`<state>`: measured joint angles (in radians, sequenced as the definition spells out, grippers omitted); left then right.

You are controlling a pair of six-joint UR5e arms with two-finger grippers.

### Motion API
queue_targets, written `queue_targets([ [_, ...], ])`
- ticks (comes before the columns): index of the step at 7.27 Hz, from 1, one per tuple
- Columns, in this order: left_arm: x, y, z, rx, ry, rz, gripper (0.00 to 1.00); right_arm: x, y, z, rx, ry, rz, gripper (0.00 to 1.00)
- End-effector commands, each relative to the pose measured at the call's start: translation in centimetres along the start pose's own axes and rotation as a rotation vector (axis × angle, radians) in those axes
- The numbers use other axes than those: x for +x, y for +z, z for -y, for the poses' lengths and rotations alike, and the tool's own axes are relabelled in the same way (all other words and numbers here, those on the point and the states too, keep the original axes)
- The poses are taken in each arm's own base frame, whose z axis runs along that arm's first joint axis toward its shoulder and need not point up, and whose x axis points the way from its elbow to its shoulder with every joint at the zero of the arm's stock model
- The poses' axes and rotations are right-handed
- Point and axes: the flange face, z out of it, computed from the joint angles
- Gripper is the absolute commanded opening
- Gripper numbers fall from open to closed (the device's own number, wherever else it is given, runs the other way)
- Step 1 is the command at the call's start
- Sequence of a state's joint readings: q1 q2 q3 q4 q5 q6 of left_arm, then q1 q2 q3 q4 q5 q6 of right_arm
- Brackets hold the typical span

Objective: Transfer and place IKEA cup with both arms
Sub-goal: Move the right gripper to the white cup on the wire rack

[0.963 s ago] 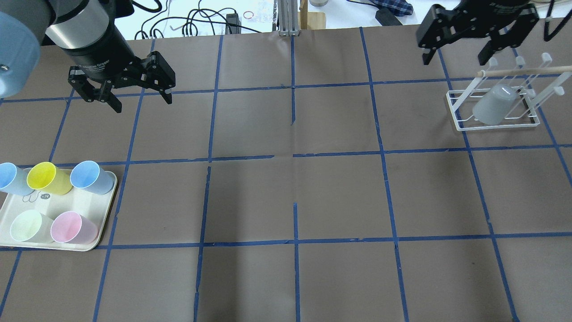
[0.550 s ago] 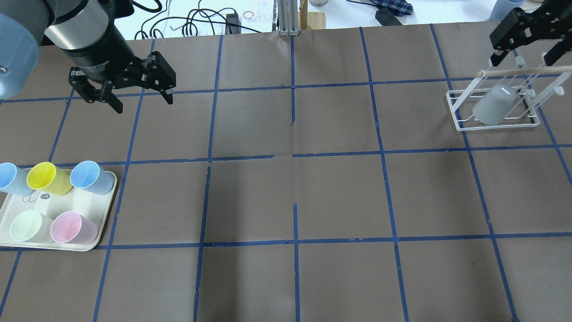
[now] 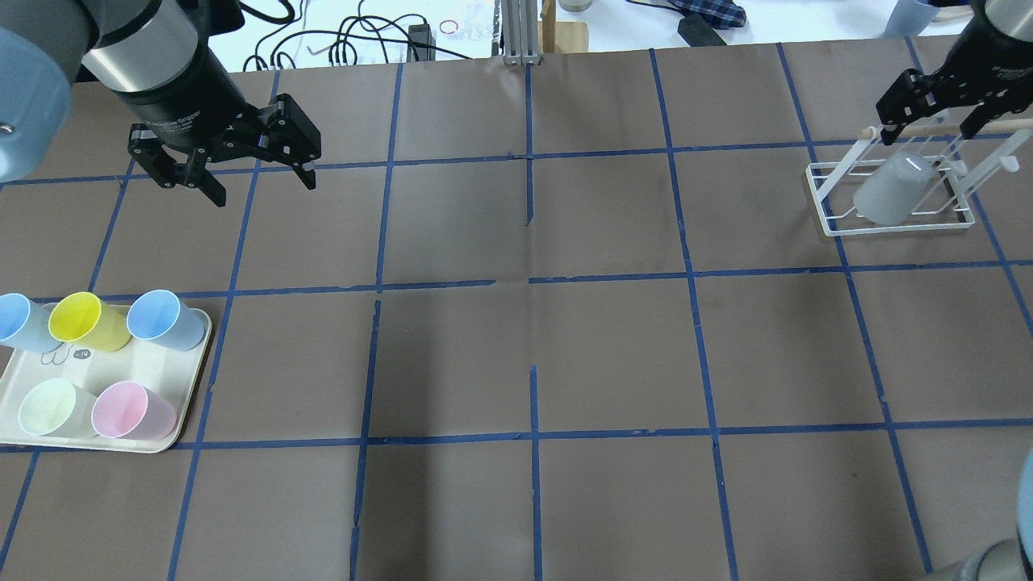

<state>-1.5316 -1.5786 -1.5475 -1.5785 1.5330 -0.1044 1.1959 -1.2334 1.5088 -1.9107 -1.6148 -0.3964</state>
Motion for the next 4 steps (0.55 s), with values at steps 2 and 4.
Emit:
queue_targets([
  [2, -0.03, 0.0, 0.0, 0.0, -0.001, -0.001, 1.0, 0.23, 4.77, 0.65, -0.034, -0.089, 0.004, 1.0],
  [4, -0.03, 0.0, -0.06, 0.0, -0.001, -0.001, 1.0, 0.24, 5.27, 0.37, -0.054, -0.087, 0.008, 1.0],
])
